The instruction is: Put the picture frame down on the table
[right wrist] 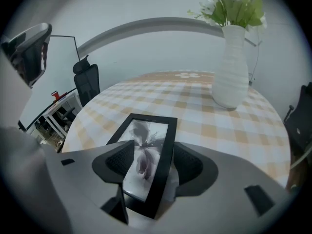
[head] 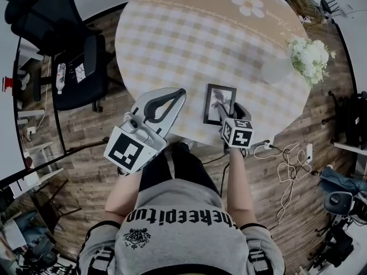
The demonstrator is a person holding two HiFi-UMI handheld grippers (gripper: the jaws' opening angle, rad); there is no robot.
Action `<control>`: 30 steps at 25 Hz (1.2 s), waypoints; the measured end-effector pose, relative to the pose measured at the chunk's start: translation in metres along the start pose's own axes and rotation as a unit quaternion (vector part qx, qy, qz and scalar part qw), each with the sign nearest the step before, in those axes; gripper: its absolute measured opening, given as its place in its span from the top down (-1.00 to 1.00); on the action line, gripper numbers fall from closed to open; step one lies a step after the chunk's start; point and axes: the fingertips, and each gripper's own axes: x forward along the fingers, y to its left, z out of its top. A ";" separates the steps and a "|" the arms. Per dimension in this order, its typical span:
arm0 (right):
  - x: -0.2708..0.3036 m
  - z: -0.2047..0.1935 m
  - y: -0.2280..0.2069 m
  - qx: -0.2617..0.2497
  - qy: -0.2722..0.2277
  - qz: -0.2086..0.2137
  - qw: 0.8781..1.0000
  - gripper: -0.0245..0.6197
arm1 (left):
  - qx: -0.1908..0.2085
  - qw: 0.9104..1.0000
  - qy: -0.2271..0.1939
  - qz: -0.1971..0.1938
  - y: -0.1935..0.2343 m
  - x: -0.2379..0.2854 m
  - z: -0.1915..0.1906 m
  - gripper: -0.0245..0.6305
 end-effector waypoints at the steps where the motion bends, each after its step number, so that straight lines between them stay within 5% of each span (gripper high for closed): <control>1: 0.001 0.001 0.001 -0.004 0.001 -0.003 1.000 0.13 | 0.000 1.000 0.001 0.000 0.002 0.000 0.000 0.88; 10: -0.008 0.010 -0.004 -0.024 -0.042 -0.032 0.998 0.25 | 0.004 1.000 0.007 -0.005 0.000 0.001 -0.001 0.88; 14: -0.022 0.014 0.000 -0.005 -0.076 -0.032 0.997 0.79 | 0.012 1.000 0.007 -0.015 -0.001 -0.002 0.000 0.88; 16: -0.029 0.016 0.007 -0.008 -0.089 -0.025 0.996 0.90 | 0.018 1.000 0.008 -0.021 -0.003 -0.006 0.002 0.88; 22: -0.067 0.029 0.035 -0.004 -0.153 -0.016 0.988 0.90 | 0.033 0.998 0.000 -0.056 -0.010 -0.022 0.013 0.88; 30: -0.129 0.047 0.069 0.017 -0.229 -0.053 0.972 0.91 | 0.071 0.990 -0.041 -0.112 -0.018 -0.054 0.032 0.88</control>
